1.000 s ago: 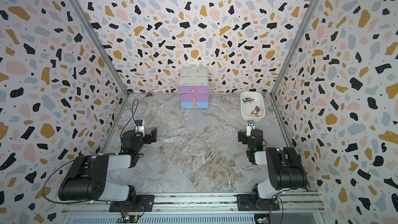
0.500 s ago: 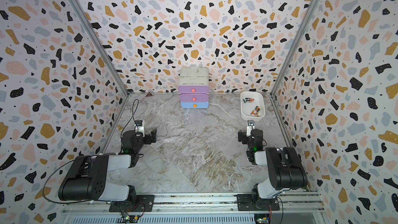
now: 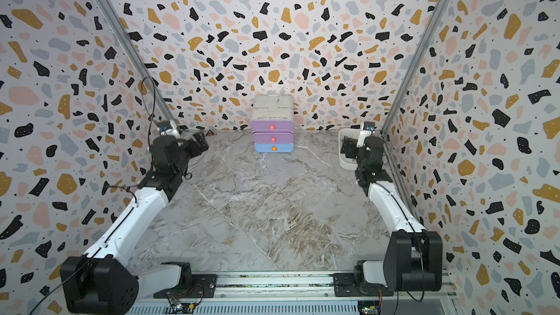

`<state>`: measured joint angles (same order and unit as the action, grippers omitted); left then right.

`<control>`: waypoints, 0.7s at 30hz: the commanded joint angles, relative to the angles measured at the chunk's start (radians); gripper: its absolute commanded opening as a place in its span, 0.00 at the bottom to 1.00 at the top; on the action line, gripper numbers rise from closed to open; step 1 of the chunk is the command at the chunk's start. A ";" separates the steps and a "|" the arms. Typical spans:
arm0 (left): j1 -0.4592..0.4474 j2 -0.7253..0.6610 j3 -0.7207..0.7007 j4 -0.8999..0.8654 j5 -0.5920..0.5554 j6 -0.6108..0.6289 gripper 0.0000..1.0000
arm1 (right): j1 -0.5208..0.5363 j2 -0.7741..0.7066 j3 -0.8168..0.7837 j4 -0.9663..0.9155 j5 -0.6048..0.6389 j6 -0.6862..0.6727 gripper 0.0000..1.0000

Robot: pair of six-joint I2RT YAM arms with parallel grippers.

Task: Take the batteries out of the storage box
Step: Pick up the storage box at the center of the board.

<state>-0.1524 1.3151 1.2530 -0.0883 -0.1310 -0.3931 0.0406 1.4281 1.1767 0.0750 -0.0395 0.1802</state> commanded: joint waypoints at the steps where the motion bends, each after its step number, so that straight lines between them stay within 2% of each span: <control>1: -0.166 0.182 0.291 -0.504 0.078 0.038 0.98 | 0.005 0.195 0.299 -0.641 -0.087 -0.039 0.82; 4: -0.291 0.258 0.380 -0.572 0.092 0.062 0.97 | 0.010 0.340 0.532 -0.880 -0.009 -0.090 0.84; 7: -0.379 0.282 0.375 -0.535 0.146 0.062 0.97 | 0.027 0.496 0.735 -1.083 0.008 -0.135 0.89; 9: -0.416 0.299 0.371 -0.524 0.173 0.056 0.97 | 0.045 0.595 0.846 -1.177 0.066 -0.155 0.89; 13: -0.468 0.306 0.311 -0.478 0.198 0.041 0.97 | 0.058 0.750 0.999 -1.241 0.125 -0.163 0.88; 21: -0.500 0.280 0.185 -0.404 0.230 0.021 0.96 | 0.062 0.966 1.184 -1.261 0.148 -0.179 0.69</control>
<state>-0.6464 1.6276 1.4551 -0.5449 0.0738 -0.3637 0.1043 2.3924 2.2993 -1.1202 0.0719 0.0132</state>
